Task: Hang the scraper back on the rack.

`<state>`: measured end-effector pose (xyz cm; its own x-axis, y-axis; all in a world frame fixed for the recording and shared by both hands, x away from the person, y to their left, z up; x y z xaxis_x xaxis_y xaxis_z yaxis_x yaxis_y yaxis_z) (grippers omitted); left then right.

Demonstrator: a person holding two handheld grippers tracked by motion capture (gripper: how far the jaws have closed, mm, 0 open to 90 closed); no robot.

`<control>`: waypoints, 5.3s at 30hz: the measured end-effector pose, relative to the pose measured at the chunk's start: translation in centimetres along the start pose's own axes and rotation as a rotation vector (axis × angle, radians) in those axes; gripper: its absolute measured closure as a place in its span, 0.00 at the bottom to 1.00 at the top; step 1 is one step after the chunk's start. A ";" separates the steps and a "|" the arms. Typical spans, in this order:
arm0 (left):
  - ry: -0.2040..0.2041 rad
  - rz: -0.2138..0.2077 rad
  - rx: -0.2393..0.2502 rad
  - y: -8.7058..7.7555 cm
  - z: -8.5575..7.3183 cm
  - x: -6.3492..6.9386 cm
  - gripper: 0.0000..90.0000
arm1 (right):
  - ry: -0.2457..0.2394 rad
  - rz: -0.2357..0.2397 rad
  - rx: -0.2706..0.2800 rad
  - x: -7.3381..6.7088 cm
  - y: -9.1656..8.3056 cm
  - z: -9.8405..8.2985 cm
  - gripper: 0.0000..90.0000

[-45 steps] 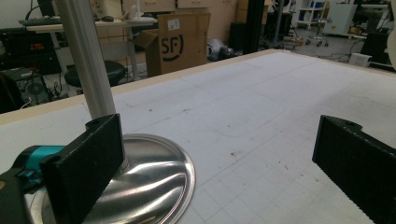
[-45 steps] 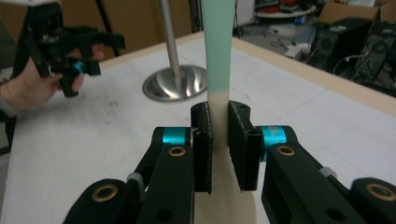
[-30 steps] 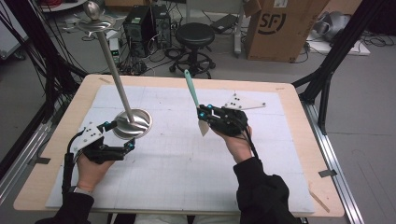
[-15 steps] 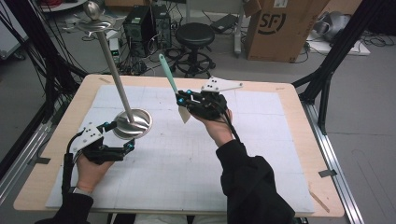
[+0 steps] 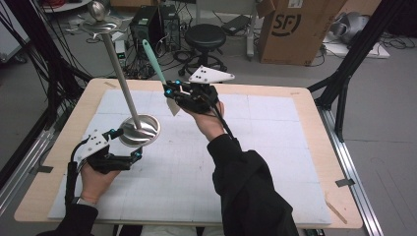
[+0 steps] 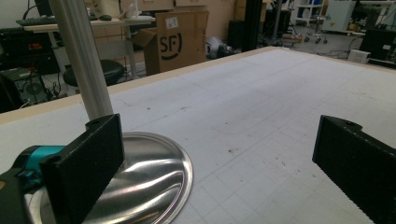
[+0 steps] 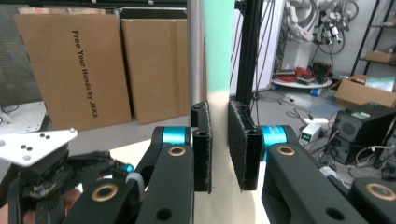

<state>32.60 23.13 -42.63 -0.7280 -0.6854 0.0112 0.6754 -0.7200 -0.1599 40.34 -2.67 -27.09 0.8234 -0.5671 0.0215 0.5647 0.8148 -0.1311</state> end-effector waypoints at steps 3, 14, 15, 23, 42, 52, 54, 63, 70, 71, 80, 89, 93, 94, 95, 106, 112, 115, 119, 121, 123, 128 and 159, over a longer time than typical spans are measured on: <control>0.003 -0.002 -0.006 -0.1 0.0 0.0 0.03 | -0.001 0.003 0.004 -0.1 0.5 0.5 0.89; 0.000 0.001 -0.006 -0.2 -0.1 -0.1 0.03 | -0.003 0.021 0.010 -0.6 2.2 1.5 0.89; -0.003 0.001 -0.005 -0.2 -0.1 -0.1 0.03 | -0.003 0.018 0.013 -0.7 2.3 1.5 0.89; -0.003 -0.001 -0.007 -0.2 -0.1 -0.1 0.03 | 0.006 0.020 0.042 -0.7 2.4 2.0 0.89; 0.004 0.002 -0.001 -0.3 -0.1 -0.1 0.03 | -0.005 0.013 0.024 -0.9 3.4 2.1 0.89; 0.002 0.002 -0.004 -0.3 -0.1 -0.1 0.03 | -0.005 0.012 0.018 -1.1 4.1 1.6 0.89; 0.002 0.003 -0.003 -0.3 -0.1 -0.1 0.03 | -0.003 0.013 0.018 -1.1 4.3 1.5 0.89; 0.001 0.005 -0.006 -0.5 -0.1 -0.1 0.03 | 0.001 0.009 0.019 -1.3 5.2 1.3 0.88; -0.001 0.008 -0.003 -0.6 -0.2 -0.2 0.03 | -0.009 0.012 0.005 -1.5 5.4 1.0 0.79; -0.002 0.007 -0.003 -0.7 -0.2 -0.2 0.03 | -0.009 0.013 0.009 -1.5 5.2 1.0 0.78; 0.001 0.011 -0.007 -0.8 -0.2 -0.2 0.03 | -0.015 0.020 -0.014 -1.2 2.4 -0.3 0.47; 0.003 0.024 0.004 -1.2 -0.1 -0.4 0.03 | -0.039 0.015 -0.066 0.4 -1.7 -3.0 0.26; -0.006 0.033 0.010 -1.4 -0.1 -0.7 0.03 | -0.039 0.006 -0.099 1.2 -3.6 -4.5 0.21; -0.006 0.033 0.009 -1.4 -0.1 -0.7 0.03 | -0.037 0.002 -0.105 1.4 -4.0 -4.9 0.19; -0.004 0.032 0.008 -1.4 -0.1 -0.6 0.03 | -0.029 -0.001 -0.108 1.6 -4.4 -5.2 0.17; -0.003 0.030 -0.002 -1.2 -0.2 -0.5 0.03 | 0.047 -0.029 -0.142 1.9 -8.4 -9.2 0.00; -0.002 0.028 -0.003 -1.2 -0.2 -0.5 0.03 | 0.014 -0.074 -0.137 2.1 -10.5 -10.9 0.00; -0.003 0.028 -0.004 -1.2 -0.2 -0.4 0.03 | 0.007 -0.100 -0.141 2.4 -11.4 -11.9 0.00; -0.001 0.026 -0.006 -1.1 -0.2 -0.4 0.03 | 0.020 -0.140 -0.168 2.9 -12.6 -13.0 0.00; -0.001 0.026 -0.004 -1.1 -0.2 -0.4 0.03 | 0.019 -0.143 -0.150 3.1 -13.1 -13.3 0.00; -0.002 0.026 -0.002 -1.1 -0.2 -0.4 0.03 | 0.027 -0.146 -0.152 3.2 -13.6 -13.8 0.00; 0.001 0.012 0.006 -1.1 -0.1 -0.3 0.03 | 0.045 -0.167 -0.147 3.9 -14.7 -14.6 0.00; -0.030 0.011 0.015 -0.8 -0.3 -0.9 0.03 | 0.187 -0.377 -0.007 10.3 -26.3 -19.7 0.00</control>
<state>32.67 24.35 -42.80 -0.7167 -0.6963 0.0391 0.6853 -0.7135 -0.1458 32.85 -32.27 -42.96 0.5342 -0.8380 -0.1114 0.8236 0.5456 -0.1548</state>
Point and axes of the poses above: each handheld gripper's, and its own axes: y roughly forward along the jaws, z roughly out of its top, x roughly to its right, the point moved 3 cm from there along y, roughly forward along the jaws, and after that the axes turned 6 degrees about -z, right-handed, at the moved point
